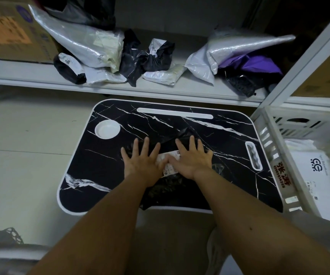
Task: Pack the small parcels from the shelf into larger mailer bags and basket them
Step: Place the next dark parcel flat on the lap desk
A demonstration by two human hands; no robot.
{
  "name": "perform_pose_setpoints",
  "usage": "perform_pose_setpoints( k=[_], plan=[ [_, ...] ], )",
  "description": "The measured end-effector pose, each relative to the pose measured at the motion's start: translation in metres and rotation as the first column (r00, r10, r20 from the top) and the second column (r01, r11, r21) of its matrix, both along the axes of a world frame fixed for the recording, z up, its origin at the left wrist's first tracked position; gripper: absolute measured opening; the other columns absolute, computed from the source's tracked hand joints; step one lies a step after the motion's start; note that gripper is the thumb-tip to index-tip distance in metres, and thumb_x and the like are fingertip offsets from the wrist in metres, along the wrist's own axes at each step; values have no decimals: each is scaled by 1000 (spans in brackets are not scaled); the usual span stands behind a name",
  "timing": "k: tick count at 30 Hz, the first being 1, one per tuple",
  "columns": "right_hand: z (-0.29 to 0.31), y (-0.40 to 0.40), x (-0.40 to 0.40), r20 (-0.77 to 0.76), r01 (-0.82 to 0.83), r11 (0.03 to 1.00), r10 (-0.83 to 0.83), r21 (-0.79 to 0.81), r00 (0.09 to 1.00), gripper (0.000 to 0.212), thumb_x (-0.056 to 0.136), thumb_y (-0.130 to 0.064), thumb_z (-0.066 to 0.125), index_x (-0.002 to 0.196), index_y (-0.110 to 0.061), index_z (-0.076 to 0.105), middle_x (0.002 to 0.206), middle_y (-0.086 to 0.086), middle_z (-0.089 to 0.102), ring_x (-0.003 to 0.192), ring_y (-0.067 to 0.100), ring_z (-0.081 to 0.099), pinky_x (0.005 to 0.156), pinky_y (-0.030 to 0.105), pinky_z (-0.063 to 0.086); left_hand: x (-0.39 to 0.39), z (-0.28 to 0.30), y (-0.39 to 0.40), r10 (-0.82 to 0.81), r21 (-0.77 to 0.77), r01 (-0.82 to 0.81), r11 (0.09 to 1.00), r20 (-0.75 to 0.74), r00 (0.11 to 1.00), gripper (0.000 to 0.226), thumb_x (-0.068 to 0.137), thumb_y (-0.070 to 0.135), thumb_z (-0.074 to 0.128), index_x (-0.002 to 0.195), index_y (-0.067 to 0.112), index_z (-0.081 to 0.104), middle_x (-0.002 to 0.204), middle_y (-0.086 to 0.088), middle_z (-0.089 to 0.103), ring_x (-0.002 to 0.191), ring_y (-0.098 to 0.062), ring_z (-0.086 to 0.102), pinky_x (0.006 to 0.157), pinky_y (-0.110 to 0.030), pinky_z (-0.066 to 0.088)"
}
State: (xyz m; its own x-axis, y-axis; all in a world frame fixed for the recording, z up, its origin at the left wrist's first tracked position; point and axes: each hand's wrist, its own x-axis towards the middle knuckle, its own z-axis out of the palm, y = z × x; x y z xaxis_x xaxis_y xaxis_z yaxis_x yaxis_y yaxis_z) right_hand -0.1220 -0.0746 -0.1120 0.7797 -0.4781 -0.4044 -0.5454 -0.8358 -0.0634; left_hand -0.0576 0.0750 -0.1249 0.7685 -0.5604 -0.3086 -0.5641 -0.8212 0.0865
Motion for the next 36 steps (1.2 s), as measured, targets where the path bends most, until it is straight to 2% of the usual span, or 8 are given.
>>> perform_pose_setpoints(
  k=[5, 8, 11, 13, 17, 26, 31, 36],
  plan=[
    [3, 2, -2, -10, 53, 998, -53, 29, 999, 73, 90, -74, 14, 153, -41, -3, 162, 3, -17, 148, 30, -13, 113, 63, 3, -3, 1, 7, 66, 16, -67, 998, 2, 998, 90, 76, 85, 2, 150, 36, -13, 159, -6, -19, 145, -34, -20, 110, -68, -1],
    [2, 7, -4, 28, 100, 994, -101, 34, 995, 62, 98, -61, 12, 154, -38, -2, 162, 5, -13, 148, 30, -12, 114, 64, 3, -7, 4, 10, 7, 50, -13, 999, 125, 992, 98, 78, 83, 6, 152, 21, -11, 159, -12, -16, 146, -33, -18, 111, -67, -3],
    [-3, 15, -15, 101, 156, 988, -155, -8, 983, 57, 101, -51, 10, 154, -34, 0, 163, 8, -9, 148, 31, -12, 114, 63, 3, -15, 11, 5, -142, 37, 137, 990, 251, 957, 88, 92, 69, 16, 152, 8, -3, 160, -17, -9, 147, -31, -12, 116, -59, -1],
    [-5, 19, -23, 125, 212, 977, -212, 7, 969, 56, 101, -51, 9, 154, -35, 3, 163, 7, -8, 148, 32, -12, 114, 64, 4, -24, 16, -3, -180, -9, 185, 983, 191, 965, 71, 100, 48, 26, 152, 6, 4, 160, -17, -1, 148, -30, -6, 118, -54, 5],
    [-4, 21, -26, 98, 341, 939, -344, 47, 934, 57, 100, -54, 9, 154, -38, 2, 163, 5, -9, 147, 36, -13, 113, 65, 4, -38, 8, -4, 16, -65, -17, 998, -21, 1000, 66, 98, 56, 14, 153, 23, -2, 160, -9, -12, 146, -33, -15, 113, -62, 4],
    [-2, 17, -19, 63, 389, 921, -388, 1, 919, 61, 99, -56, 11, 154, -31, 9, 162, 13, 1, 148, 35, -3, 113, 66, 0, -16, 6, 4, -144, 74, 142, 987, 15, 990, 73, 91, 69, 4, 150, 32, -15, 159, -10, -19, 145, -35, -18, 114, -62, -4],
    [18, -6, -5, 319, 421, 902, -373, -97, 871, 46, 101, -45, 28, 133, -19, 47, 140, 8, 47, 137, 28, 32, 113, 60, 14, 9, 26, -13, -82, -81, 92, 992, 113, 990, 64, 97, 59, 8, 152, 28, 12, 160, -7, 12, 148, -26, 4, 115, -60, -4],
    [52, -61, 23, 602, 481, 870, -328, -106, 728, 28, 98, -32, 42, 116, -15, 52, 121, 10, 54, 117, 30, 47, 102, 48, 35, 48, 49, -63, -97, -238, 150, 960, 221, 970, 60, 99, 53, 14, 151, 23, 20, 160, -9, 15, 148, -24, 6, 117, -54, 2]
  ],
)
